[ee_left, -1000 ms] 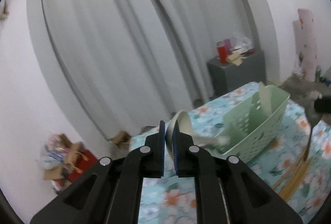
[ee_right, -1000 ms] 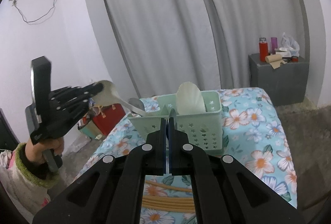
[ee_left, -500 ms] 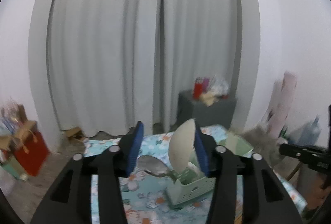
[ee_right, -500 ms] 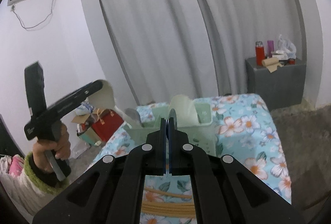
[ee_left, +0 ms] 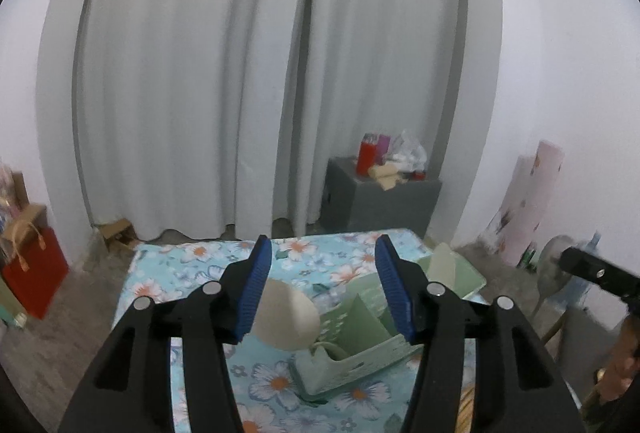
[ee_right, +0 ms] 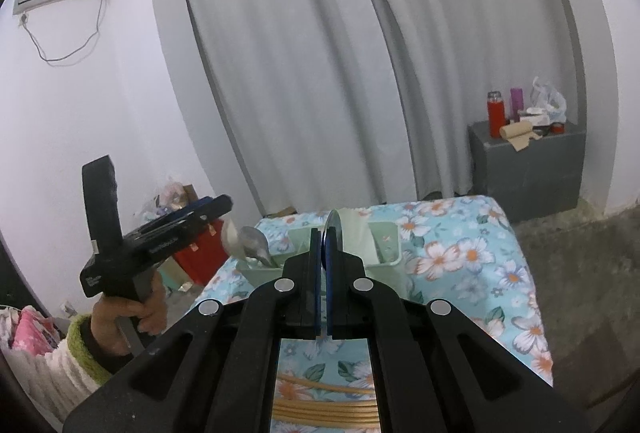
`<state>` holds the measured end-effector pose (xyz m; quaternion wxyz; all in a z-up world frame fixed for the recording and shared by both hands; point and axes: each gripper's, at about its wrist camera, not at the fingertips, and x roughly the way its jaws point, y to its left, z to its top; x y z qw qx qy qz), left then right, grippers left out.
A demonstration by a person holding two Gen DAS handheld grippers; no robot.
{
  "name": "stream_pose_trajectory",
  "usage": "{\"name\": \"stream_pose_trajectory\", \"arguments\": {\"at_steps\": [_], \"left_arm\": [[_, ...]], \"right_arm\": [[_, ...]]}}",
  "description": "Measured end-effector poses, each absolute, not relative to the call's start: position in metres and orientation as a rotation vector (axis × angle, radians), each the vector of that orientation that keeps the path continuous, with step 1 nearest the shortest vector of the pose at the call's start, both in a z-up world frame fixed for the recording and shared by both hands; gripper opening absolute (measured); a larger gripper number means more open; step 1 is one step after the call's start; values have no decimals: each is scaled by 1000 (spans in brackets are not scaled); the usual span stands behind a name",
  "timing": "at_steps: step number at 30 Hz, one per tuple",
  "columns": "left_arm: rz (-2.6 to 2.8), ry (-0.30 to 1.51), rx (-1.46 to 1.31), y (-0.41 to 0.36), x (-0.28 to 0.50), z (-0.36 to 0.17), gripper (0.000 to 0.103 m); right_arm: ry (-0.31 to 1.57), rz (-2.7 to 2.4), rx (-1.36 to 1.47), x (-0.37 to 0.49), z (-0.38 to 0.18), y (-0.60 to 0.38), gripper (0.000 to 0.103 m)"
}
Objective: Organize utensils
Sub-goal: 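Lower the white spoon into the green holder and open the left gripper, then move both grippers back over the chopsticks on the cloth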
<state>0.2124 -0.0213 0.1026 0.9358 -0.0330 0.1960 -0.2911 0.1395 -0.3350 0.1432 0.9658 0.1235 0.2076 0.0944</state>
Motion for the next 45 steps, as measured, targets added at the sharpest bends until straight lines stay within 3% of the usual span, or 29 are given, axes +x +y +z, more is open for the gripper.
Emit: {"name": "stream_pose_trajectory", "arguments": {"at_steps": [8,17,31,34,38,45], "left_arm": [[-553,433,-172,28,189,94,63],[-549,562,-228,47,154,49,68],[-593,615,-125,37,117,12,69],[-592,626,-129,37,115,7,69],[-587,635,-138,38,116,5,69],[-573,622,-146,40,115,8,69]], "right_arm": [[312,265,318,145,178,-357,0],[196,367,356,182,212,-360,0],[388,287,307,235,135,-360,1],[422,270,299,232,126,-360,6],[414,254,290,219,130,-362,29],[366,240,284,194,144,-368,33]]}}
